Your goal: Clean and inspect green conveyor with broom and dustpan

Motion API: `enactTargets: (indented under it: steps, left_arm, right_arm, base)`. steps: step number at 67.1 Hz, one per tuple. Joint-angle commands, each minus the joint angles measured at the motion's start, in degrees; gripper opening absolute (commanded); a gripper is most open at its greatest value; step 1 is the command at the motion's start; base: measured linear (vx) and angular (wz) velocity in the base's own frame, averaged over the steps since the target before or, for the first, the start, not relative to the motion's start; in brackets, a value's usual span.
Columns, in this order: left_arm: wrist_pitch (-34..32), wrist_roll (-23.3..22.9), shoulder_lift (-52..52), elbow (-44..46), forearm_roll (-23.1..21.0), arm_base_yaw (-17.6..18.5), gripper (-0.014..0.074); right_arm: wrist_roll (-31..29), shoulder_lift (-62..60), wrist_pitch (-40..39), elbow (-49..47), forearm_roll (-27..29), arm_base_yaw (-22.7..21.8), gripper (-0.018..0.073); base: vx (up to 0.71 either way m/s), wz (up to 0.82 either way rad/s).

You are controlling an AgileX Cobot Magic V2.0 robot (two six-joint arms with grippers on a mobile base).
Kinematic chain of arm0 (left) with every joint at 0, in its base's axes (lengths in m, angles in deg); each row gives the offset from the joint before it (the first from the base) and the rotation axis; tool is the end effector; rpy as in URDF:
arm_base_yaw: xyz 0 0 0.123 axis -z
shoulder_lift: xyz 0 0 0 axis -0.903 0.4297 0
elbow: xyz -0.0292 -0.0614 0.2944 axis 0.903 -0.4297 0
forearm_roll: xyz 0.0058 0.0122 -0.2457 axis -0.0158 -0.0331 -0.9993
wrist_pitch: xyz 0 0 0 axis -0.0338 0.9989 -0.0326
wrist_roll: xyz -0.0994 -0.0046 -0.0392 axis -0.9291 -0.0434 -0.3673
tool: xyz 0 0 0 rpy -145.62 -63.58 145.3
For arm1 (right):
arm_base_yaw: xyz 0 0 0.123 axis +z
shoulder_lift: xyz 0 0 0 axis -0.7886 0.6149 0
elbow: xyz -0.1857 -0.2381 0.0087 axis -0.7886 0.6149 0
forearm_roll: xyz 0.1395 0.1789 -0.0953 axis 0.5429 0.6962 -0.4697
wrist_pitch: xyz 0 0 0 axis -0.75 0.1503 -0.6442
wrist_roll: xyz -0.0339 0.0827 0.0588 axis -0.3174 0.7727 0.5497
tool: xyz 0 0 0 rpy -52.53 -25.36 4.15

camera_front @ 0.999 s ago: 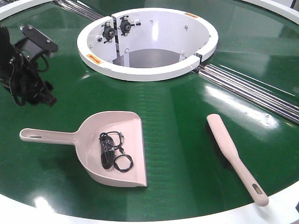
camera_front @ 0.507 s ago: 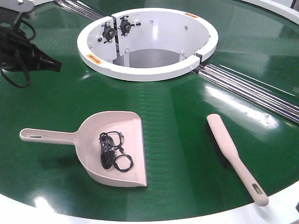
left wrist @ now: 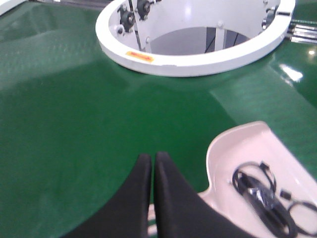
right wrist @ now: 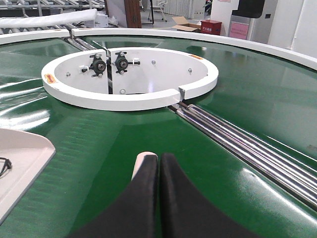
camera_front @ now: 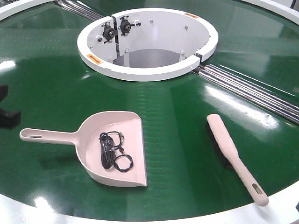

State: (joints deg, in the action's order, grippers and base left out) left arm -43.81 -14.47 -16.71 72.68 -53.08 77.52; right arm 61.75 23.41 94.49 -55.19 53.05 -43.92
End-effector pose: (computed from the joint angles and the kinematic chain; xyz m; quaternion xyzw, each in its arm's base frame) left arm 0.1886 -0.0361 0.3493 0.1366 0.8371 0.0051 0.5297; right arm 0.0745 0.0128 0.2766 -0.0762 0.7441 0.0398 0.6625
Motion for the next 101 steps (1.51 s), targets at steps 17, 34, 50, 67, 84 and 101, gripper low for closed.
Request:
enactTargets:
  steps: [17, 34, 50, 67, 84, 101]
  left_arm:
    - [-3.3, -0.5, -10.6, -7.5, -6.3, 0.1, -0.0006]
    - [-9.5, -0.5, -22.9, -21.6, -18.4, -7.7, -0.0006]
    - [-9.7, -0.5, -41.4, -36.3, -18.5, -10.5, -0.0006]
    - [-8.7, -0.5, -54.5, -47.9, -17.3, -12.0, -0.0006]
    - [-6.9, -0.5, -54.4, -47.7, -9.0, -11.9, -0.0006]
    - [-6.9, -0.5, -54.4, -47.7, -9.1, -11.9, -0.0006]
  right_arm:
    - [-0.2, 0.4, -4.4, -1.5, -0.1, -0.4, -0.0004]
    - [-0.2, 0.4, -4.4, -1.5, -0.1, -0.4, -0.0004]
    - [-0.2, 0.4, -4.4, -1.5, -0.1, -0.4, -0.0004]
    - [-0.2, 0.5, -4.3, -1.5, -0.1, -0.4, -0.0004]
    - [-0.2, 0.6, -4.3, -1.5, -0.1, -0.4, -0.0004]
    - [-0.2, 0.6, -4.3, -1.5, -0.1, -0.4, -0.0004]
  base:
    - [0.0, 0.0]
    - [0.0, 0.0]
    - [0.0, 0.0]
    - [0.0, 0.0]
    - [0.0, 0.0]
    - [0.0, 0.0]
